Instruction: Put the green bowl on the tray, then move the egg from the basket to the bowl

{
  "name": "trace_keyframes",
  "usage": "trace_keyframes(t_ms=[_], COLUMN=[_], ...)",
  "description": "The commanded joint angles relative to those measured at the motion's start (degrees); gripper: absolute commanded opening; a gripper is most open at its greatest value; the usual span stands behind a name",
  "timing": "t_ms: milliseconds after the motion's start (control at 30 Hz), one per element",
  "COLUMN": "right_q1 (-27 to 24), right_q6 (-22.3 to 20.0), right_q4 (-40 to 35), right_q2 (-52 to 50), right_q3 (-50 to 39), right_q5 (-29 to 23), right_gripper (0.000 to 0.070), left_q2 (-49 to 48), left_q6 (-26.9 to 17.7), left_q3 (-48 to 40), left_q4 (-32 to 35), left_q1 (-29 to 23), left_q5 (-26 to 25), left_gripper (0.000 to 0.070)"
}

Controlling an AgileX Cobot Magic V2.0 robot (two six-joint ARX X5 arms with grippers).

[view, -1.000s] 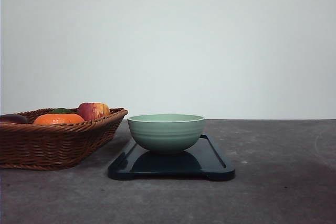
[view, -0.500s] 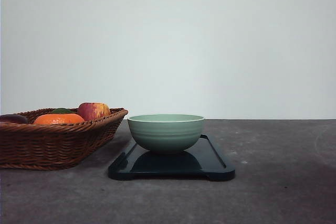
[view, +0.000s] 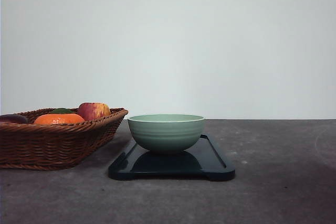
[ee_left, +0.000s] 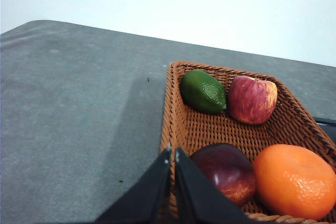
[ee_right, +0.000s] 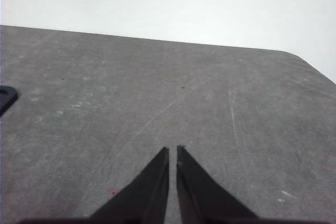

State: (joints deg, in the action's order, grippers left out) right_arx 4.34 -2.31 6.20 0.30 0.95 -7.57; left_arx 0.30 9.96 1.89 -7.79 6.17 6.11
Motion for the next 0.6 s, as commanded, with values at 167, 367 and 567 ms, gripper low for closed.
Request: trace_keyframes(t_ms=[167,367,567], right_q1=[0.0,0.0,0.0], right_q6=[0.8,0.8,0.8], right_q4=[-0.6,-0.6,-0.6], right_q2=[-0.1,-0.1,-0.1], right_q3=[-0.2,-0.2,-0.2], right_q5=[0.0,0.0,0.0], right_gripper=[0.0019,0.0019,0.0019], left_q2=[-0.1,-0.1,-0.1], left_q6=[0.2,0.2,0.2], left_q3=[-1.1,-1.1,-1.1], left_q4=[0.5,0.5,0.5], left_q1=[0.0,0.0,0.1], left_q5=[0.1,0.1,0.1], left_gripper=[0.0000,0.0000,0.0000])
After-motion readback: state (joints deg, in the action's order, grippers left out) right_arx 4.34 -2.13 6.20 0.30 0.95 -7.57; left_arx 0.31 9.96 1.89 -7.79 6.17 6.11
